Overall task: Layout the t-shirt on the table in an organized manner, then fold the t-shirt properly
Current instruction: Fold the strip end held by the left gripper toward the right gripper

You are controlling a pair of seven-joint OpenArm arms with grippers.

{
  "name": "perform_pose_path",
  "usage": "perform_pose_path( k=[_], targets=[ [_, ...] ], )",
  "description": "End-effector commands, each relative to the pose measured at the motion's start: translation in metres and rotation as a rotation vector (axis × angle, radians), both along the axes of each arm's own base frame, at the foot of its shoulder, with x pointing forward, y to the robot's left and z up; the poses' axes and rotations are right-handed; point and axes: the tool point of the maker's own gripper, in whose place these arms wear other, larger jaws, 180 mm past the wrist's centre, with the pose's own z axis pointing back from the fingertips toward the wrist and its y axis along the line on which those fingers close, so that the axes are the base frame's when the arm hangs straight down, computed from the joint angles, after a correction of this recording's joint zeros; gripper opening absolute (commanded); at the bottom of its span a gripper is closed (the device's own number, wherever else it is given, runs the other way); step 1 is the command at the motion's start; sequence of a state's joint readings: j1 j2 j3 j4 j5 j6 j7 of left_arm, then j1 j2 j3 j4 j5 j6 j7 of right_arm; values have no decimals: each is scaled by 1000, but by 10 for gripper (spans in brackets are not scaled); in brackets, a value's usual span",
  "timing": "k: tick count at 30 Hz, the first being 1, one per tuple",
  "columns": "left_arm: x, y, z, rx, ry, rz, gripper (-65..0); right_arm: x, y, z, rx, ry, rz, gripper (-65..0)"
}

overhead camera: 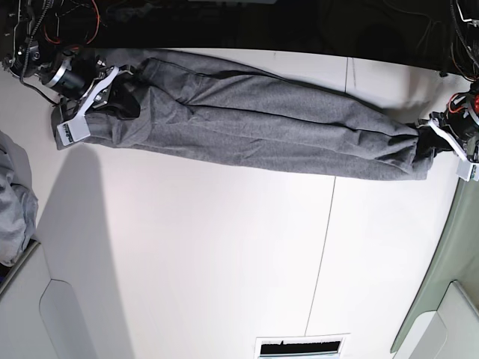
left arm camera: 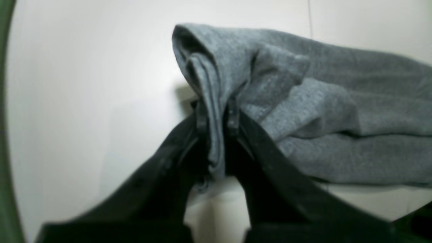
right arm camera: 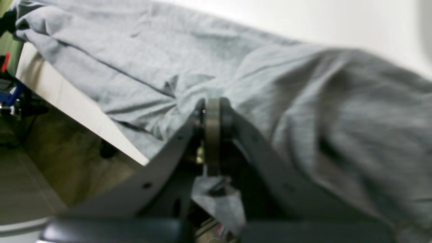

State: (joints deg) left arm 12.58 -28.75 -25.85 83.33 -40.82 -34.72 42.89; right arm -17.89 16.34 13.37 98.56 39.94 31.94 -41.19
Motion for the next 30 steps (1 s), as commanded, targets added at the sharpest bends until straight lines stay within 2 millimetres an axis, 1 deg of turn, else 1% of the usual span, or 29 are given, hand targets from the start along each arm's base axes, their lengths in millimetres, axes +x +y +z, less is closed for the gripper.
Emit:
perform_pose_path(
  k=[1, 3, 4, 7, 9, 10, 12, 15, 18, 20, 21, 24, 25, 26, 27, 28, 29, 30],
  targets=[
    [13, 3, 25, 20, -69, -28, -650, 8, -1, 12, 5, -49, 4, -650],
    [17, -10, 44, 22, -106, -76, -650, 9, -2, 13, 6, -51, 2, -650],
    [20, -21, 54, 10, -134, -102, -650, 9, -2, 13, 6, -51, 2, -650],
    [26, -64, 83, -23, -223, -204, -650, 9, -2, 13, 4, -52, 0, -650],
    [27, -97, 95, -30, -264, -284, -650, 9, -4, 12, -8, -51, 1, -650],
    [26, -115, 96, -33, -273, -326, -650, 9, -5, 11, -17, -50, 2, -650],
    [20, -149, 90, -59, -261, -404, -650, 9, -7, 11, -20, -52, -5, -650],
    [12, -197, 70, -97, -227, -488, -650, 13, -19, 14, -31, -65, -38, -650],
    [14, -235, 59, -70, -241, -527, -650, 18, -39, 19, -51, -84, -91, -650],
    [16, -255, 49, -46, -239, -562, -650, 20, -54, 23, -68, -95, -131, -650],
    [15, -264, 42, -48, -224, -577, -615, 20, -62, 24, -78, -98, -152, -650],
    [9, -284, 21, -79, -182, -604, -392, 19, -90, 28, -116, -94, -215, -650],
    [7, -290, 16, -95, -177, -613, -341, 17, -99, 29, -129, -91, -237, -643],
    [3, -295, 11, -108, -168, -624, -313, 16, -109, 31, -141, -89, -262, -552],
    [-1, -300, 8, -115, -157, -638, -310, 16, -118, 32, -150, -90, -291, -457],
    [-4, -306, 6, -119, -150, -655, -310, 15, -127, 34, -158, -93, -318, -379],
    [-7, -310, 5, -123, -145, -670, -310, 14, -135, 34, -166, -92, -335, -322],
    [-10, -314, 5, -127, -143, -682, -310, 13, -141, 33, -172, -87, -345, -287]
  ],
)
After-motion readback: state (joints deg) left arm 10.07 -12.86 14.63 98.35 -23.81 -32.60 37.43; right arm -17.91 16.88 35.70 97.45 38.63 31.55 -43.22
